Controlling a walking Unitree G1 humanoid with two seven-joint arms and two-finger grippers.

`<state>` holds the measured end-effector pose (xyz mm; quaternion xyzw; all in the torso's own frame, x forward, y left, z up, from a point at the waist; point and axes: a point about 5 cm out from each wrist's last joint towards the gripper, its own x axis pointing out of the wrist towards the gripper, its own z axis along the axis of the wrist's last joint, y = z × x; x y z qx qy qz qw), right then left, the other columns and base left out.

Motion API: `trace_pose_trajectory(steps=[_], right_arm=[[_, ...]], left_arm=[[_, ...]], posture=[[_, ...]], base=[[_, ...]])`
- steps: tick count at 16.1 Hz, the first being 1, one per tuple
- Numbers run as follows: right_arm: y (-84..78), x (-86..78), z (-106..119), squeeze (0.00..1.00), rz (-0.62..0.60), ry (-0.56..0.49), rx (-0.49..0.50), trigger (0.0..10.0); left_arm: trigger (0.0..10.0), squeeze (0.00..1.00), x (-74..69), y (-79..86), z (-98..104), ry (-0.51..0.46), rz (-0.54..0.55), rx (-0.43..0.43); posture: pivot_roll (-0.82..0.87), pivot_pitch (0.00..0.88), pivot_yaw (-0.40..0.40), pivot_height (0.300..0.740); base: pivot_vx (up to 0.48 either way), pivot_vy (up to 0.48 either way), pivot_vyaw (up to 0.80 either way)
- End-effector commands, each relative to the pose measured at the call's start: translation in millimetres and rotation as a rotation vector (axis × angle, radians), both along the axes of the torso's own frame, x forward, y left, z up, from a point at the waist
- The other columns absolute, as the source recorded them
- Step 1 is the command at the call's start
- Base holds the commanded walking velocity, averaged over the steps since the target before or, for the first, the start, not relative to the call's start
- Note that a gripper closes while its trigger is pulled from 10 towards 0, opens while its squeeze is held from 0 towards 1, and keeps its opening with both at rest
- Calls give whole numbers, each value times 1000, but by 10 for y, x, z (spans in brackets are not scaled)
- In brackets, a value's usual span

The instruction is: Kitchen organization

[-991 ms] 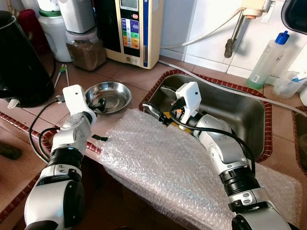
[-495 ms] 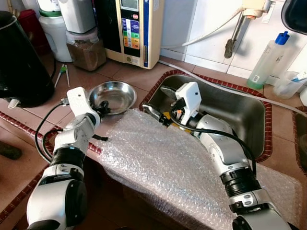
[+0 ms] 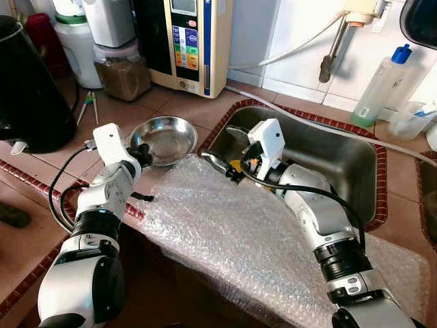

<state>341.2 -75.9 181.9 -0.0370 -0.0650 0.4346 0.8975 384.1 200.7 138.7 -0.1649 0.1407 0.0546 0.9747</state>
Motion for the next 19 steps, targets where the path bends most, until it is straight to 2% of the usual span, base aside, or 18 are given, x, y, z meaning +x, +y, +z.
trace_pose_trajectory(steps=[1,11,13,14,16,19], right_arm=[[12,-19,25,0,15,-14,-16,10000],[37,-43,-22,0,35,0,-21,10000],[41,-60,-43,0,51,6,-33,10000],[41,-61,-46,0,52,7,-36,10000],[45,-57,-55,0,54,10,-40,10000],[39,-23,-52,0,20,9,-28,10000]], left_arm=[[0,0,-18,38,-30,4,26,-4],[0,0,-35,137,-20,6,60,49],[0,0,-25,147,17,-18,80,52],[0,0,-19,155,48,-43,95,46],[0,0,8,137,205,-180,131,-64],[0,0,22,103,482,-379,137,-123]], posture=[[31,37,-3,740],[44,26,0,740],[43,24,-2,740],[43,24,-2,740],[44,26,-3,740],[45,30,-7,740]], base=[[0,0,0],[0,0,0],[0,0,0],[0,0,0],[0,0,0],[0,0,0]])
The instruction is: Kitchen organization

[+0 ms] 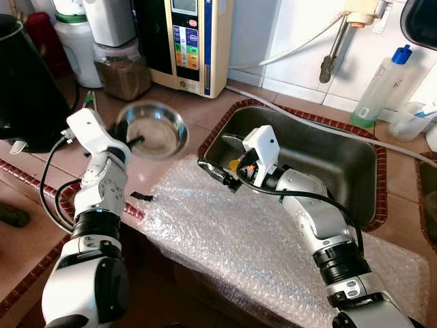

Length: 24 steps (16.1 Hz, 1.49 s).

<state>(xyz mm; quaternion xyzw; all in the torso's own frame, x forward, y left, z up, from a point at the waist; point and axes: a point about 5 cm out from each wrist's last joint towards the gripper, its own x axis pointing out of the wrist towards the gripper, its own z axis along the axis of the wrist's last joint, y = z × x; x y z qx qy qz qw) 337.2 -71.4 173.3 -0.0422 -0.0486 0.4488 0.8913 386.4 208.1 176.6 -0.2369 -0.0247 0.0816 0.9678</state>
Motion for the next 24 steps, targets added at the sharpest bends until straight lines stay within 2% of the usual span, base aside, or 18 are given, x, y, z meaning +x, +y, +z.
trace_pose_trajectory(steps=[1,3,5,7,8,9,11,13,14,15,16,20,24], right_arm=[[-8,25,38,0,-16,-17,2,10000],[-38,93,72,0,-88,-18,41,10000],[-84,151,102,0,-152,-2,94,10000],[-144,226,144,0,-236,49,197,10000],[-179,281,191,0,-287,86,275,10000],[-187,297,204,0,-299,95,295,10000],[-203,364,240,0,-350,124,344,10000],[-196,390,247,0,-371,142,364,10000],[-192,392,251,0,-370,144,372,9176],[-208,409,258,0,-391,156,385,1725],[-256,439,259,0,-429,172,409,0],[-378,496,258,0,-496,210,471,0],[-385,508,253,0,-507,215,471,0]], left_arm=[[0,0,1,15,145,-83,2,-1],[0,0,-6,-138,322,-232,-90,-51],[0,0,-43,-305,390,-298,-180,-49],[0,0,-85,-483,407,-338,-287,-7],[0,0,-120,-616,426,-366,-363,40],[0,0,-131,-658,430,-374,-386,49],[0,0,-175,-862,433,-392,-477,91],[0,0,-205,-946,447,-404,-512,91],[0,0,-210,-952,451,-407,-516,91],[0,0,-226,-973,464,-418,-528,83],[0,0,-240,-991,468,-425,-538,81],[0,0,-249,-977,452,-420,-539,89],[0,0,-249,-964,453,-418,-535,91]], posture=[[45,32,-9,740],[48,33,-11,740],[47,33,-10,740],[46,33,-9,740],[45,33,-7,740],[48,32,-8,740],[48,32,-5,740],[47,32,-1,740],[46,32,1,740],[46,32,1,740],[46,31,2,740],[46,32,5,740],[44,31,3,740]], base=[[0,0,0],[0,0,0],[0,0,0],[0,0,0],[0,0,0],[0,0,0],[0,0,0],[0,0,0],[0,0,0],[0,0,0],[0,0,0],[0,0,0],[0,0,0]])
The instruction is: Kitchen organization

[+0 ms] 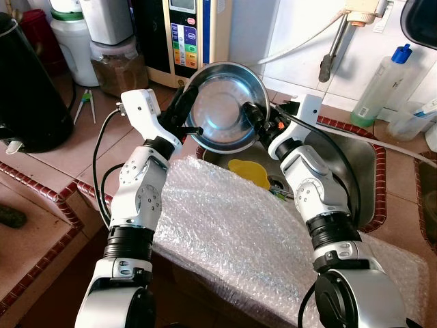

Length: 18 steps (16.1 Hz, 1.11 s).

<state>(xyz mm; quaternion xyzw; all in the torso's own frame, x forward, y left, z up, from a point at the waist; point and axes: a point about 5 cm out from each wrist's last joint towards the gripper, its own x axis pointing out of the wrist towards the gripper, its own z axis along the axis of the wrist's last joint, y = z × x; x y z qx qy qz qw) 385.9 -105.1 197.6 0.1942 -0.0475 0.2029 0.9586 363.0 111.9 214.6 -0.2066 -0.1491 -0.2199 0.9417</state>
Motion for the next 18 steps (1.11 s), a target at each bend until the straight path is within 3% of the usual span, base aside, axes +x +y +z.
trace_pose_trajectory(steps=[1,6,14,17,18], right_arm=[[-57,23,7,0,-22,15,10,0],[-117,40,-40,0,-6,64,25,0],[-54,15,-134,0,75,118,-5,0],[-47,14,-143,0,82,123,-12,0],[-47,15,-144,0,82,125,-13,0]], left_arm=[[0,0,-13,3,75,-31,-5,2],[0,0,2,52,82,-31,18,3],[0,0,19,101,57,-14,50,17],[549,0,19,98,38,-7,53,28],[2510,310,21,98,34,-5,51,32]], posture=[[45,32,3,740],[42,35,-2,740],[43,36,-4,740],[44,35,-3,740],[45,32,-2,740]], base=[[0,0,0],[0,0,0],[0,0,0],[0,0,0],[0,0,0]])
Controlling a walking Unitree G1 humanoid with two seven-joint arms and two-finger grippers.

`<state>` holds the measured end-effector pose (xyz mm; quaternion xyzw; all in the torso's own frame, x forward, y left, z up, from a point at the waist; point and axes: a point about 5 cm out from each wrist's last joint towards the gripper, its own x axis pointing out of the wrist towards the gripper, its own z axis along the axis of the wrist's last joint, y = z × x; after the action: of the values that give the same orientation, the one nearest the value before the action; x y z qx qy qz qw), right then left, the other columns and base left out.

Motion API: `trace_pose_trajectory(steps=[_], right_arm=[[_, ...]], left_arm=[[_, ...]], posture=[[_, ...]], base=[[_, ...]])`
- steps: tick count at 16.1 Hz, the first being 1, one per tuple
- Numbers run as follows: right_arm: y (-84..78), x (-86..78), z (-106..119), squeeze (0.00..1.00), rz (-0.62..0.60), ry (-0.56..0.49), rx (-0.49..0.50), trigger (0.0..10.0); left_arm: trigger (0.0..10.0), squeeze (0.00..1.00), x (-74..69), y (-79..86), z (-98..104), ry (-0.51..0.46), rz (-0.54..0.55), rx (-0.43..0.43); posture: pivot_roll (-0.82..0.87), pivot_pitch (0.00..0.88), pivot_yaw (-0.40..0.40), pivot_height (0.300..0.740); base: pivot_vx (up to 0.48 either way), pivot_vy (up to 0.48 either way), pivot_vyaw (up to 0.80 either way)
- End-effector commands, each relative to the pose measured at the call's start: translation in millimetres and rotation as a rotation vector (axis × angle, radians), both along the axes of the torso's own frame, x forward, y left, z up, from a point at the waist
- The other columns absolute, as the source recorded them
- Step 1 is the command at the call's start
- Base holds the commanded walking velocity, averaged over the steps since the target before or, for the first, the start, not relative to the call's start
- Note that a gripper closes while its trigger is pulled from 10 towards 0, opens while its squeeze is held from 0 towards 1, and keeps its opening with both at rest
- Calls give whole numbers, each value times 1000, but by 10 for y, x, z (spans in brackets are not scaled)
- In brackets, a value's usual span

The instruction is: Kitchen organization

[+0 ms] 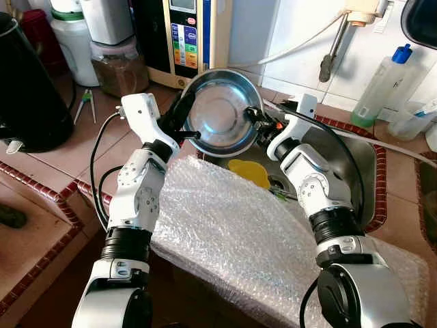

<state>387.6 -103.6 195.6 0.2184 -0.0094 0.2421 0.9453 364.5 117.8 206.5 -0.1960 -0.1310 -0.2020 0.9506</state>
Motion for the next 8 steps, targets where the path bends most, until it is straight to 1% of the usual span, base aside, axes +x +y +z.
trace_pose_trajectory(steps=[1,2,3,4,6,8], right_arm=[[-63,0,-124,0,-13,57,-49,0],[-87,12,-107,0,-36,52,-45,0],[-127,31,-82,0,-73,47,-42,0],[-134,34,-81,0,-79,46,-45,0],[-157,43,-87,0,-105,32,-94,0],[-192,56,-85,0,-142,30,-106,0]], left_arm=[[2980,776,8,39,112,-43,16,7],[10000,1000,9,28,85,-28,2,17],[10000,1000,-3,-3,21,-8,-23,46],[10000,1000,-7,-11,8,-6,-29,53],[10000,1000,-27,-40,-45,10,-50,84],[10000,1000,-40,-73,-53,12,-64,111]], posture=[[45,32,-2,740],[47,30,-1,740],[48,28,1,740],[48,28,1,740],[50,26,3,740],[53,26,2,740]], base=[[0,0,0],[0,0,0],[0,0,0],[0,0,0],[0,0,0],[0,0,0]])
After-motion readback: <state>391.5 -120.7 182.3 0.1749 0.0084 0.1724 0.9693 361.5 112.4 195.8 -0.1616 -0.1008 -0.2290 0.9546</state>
